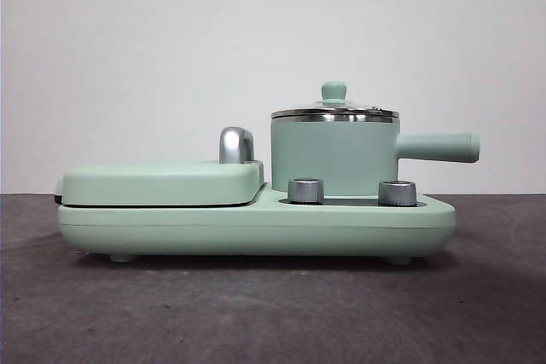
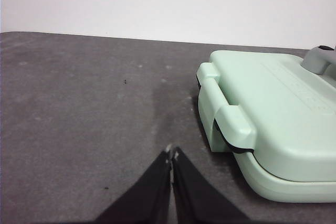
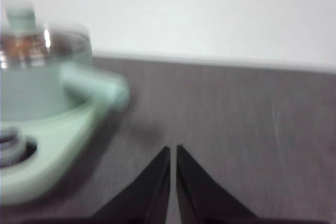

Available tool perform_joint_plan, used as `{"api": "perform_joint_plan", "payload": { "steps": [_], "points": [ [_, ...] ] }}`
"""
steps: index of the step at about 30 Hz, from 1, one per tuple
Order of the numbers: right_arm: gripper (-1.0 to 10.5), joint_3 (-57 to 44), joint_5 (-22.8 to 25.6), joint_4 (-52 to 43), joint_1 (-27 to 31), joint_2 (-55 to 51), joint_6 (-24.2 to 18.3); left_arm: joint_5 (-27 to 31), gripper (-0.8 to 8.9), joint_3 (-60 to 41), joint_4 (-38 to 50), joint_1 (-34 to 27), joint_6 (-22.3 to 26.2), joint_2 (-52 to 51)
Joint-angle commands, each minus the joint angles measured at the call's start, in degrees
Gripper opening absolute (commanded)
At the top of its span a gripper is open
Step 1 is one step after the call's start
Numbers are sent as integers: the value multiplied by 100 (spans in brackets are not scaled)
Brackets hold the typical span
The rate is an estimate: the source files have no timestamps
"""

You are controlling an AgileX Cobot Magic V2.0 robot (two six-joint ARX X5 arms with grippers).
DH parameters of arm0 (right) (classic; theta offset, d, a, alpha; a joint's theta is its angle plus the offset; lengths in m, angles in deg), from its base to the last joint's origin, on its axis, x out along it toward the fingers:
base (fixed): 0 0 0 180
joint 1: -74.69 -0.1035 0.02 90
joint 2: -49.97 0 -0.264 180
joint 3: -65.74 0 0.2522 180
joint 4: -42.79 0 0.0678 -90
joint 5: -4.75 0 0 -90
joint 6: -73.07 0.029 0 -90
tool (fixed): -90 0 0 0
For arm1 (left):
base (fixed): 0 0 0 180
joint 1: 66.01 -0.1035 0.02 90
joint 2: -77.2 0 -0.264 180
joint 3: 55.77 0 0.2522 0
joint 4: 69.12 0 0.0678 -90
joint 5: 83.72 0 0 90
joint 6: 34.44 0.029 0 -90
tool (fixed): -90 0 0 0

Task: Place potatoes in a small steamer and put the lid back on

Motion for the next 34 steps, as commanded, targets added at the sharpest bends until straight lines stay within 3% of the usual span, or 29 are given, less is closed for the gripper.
{"api": "perform_joint_plan", "payload": {
  "steps": [1, 34],
  "points": [
    [17, -24, -13, -48, 26, 13, 9, 4, 6, -111, 87, -2, -26, -7],
    [17, -22, 11, -269, 74, 13, 15, 4, 6, -111, 92, -4, -24, -7]
  ]
}}
